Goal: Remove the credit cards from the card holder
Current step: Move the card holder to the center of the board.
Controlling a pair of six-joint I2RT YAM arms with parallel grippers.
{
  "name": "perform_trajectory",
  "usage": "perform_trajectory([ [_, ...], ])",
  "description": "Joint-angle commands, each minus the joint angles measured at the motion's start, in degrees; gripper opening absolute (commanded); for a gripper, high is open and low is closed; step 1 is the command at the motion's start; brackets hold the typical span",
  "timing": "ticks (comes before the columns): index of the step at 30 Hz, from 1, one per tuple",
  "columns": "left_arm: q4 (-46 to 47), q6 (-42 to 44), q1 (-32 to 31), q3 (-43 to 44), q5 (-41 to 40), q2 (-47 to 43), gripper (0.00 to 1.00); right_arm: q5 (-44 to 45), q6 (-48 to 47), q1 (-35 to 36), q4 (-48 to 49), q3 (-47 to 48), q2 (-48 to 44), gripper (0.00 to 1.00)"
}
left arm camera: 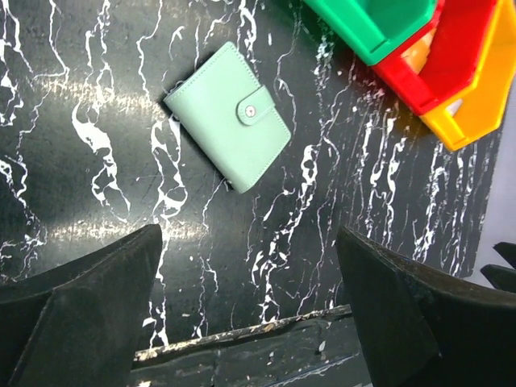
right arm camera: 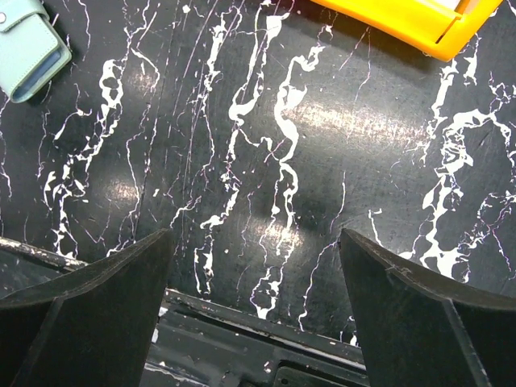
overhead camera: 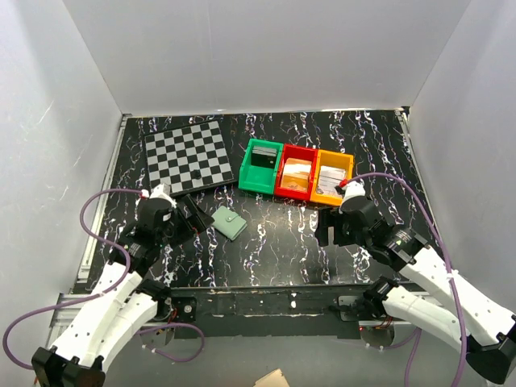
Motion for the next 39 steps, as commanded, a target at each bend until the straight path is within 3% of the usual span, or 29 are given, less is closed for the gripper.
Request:
perform_trajectory([
  [1,1.6,-0.1,-0.1,-1.2,0.0,-4.0,0.92,-0.5,-1.3,0.3,0.8,2.5,0.5,0.92],
  [3,1.8,0.0,-0.1,-1.4,0.0,-4.9,0.98,-0.7,-1.6,0.3,0.8,2.5,0.6,0.92],
  [11,0.8,-1.6,-0.1,-2.3,-3.3,-4.3,0.98,0.7,-0.8,0.3,1.3,2.3,2.4,0.9],
  [13,2.9,-1.3,-0.1,-3.7,-2.9,-4.7,0.98,1.7,0.1,0.3,2.4,1.5,2.3,0.84],
  [17,4.1,-0.4,-0.1,-4.6,-2.3,-3.9,0.98,-3.2,-1.3,0.3,5.8,0.5,2.1,0.83],
  [19,4.5,-0.9,-0.3,-4.1,0.8,-1.0,0.93,-7.8,-1.5,0.3,5.8,1.2,4.4,0.81],
  [22,5.9,-3.4,-1.0,-5.0,-0.1,3.2,0.91,-13.8,-0.4,0.3,8.6,1.9,9.1,0.71],
  [24,7.9,-4.3,-1.1,-6.2,-0.9,5.3,0.9,-16.1,0.9,0.4,11.0,2.6,12.4,0.7],
  [31,15.3,-6.8,-1.2,-8.1,-1.1,13.4,0.81,-19.8,4.0,0.5,18.4,8.6,24.2,0.65],
  [39,21.3,-6.5,-1.1,-3.3,-3.8,26.9,0.81,-22.9,6.7,1.5,21.6,15.4,37.3,0.54],
])
